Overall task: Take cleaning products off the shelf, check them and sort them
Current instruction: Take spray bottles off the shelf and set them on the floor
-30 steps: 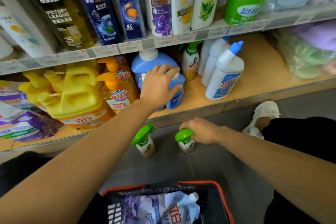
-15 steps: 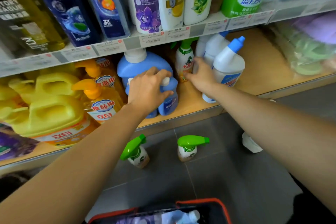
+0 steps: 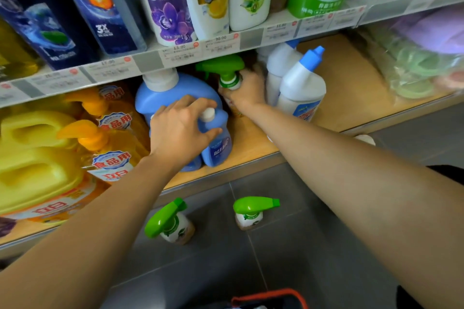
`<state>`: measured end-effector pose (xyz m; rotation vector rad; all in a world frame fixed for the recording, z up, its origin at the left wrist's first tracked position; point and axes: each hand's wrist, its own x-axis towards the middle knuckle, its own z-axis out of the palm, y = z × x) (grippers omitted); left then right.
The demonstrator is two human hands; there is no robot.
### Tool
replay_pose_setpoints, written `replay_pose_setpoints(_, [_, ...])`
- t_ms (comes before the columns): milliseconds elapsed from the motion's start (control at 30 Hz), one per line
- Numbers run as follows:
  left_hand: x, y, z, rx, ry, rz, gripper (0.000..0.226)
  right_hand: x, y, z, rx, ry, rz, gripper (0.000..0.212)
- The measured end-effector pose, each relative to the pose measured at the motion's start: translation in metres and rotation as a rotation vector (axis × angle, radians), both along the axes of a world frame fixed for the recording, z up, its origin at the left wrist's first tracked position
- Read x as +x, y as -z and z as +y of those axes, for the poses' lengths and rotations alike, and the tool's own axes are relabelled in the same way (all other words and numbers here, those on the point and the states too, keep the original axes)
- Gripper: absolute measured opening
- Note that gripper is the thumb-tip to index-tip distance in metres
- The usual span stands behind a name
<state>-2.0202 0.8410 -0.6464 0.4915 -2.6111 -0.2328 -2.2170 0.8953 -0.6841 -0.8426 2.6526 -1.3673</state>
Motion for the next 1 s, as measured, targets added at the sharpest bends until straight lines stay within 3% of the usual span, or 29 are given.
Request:
replay_pose_setpoints(233, [0.002, -0.001, 0.001, 0.002, 0.041, -0.037, 0.052, 0.022, 0.004, 0.03, -0.208, 0.029, -0.179, 0.036])
replay_pose_setpoints(433, [0.01, -0.014, 0.002, 0.167, 0.057, -0.073, 0.062, 0.062, -0.004, 0.077, -0.205, 0.057, -0.163, 0.034])
replay_pose_setpoints(567, [0.025, -0.026, 0.014, 0.192, 0.111, -0.015, 0.057, 0.079, -0.031, 0.106, -0.164, 0.037, -0.139, 0.034])
replay_pose_setpoints(733, [0.043, -0.039, 0.051, 0.489, 0.21, 0.012, 0.065, 0.097, -0.081, 0.135, -0.217, -0.127, -0.254, 0.039])
replay_pose_setpoints(867, [0.063, -0.052, 0.071, 0.875, 0.269, 0.079, 0.081, 0.124, -0.117, 0.141, -0.352, -0.15, -0.472, 0.032])
replay_pose_setpoints(1000, [0.082, -0.067, 0.07, 1.009, 0.214, 0.155, 0.08, 0.146, -0.139, 0.134, -0.402, -0.211, -0.625, 0.023])
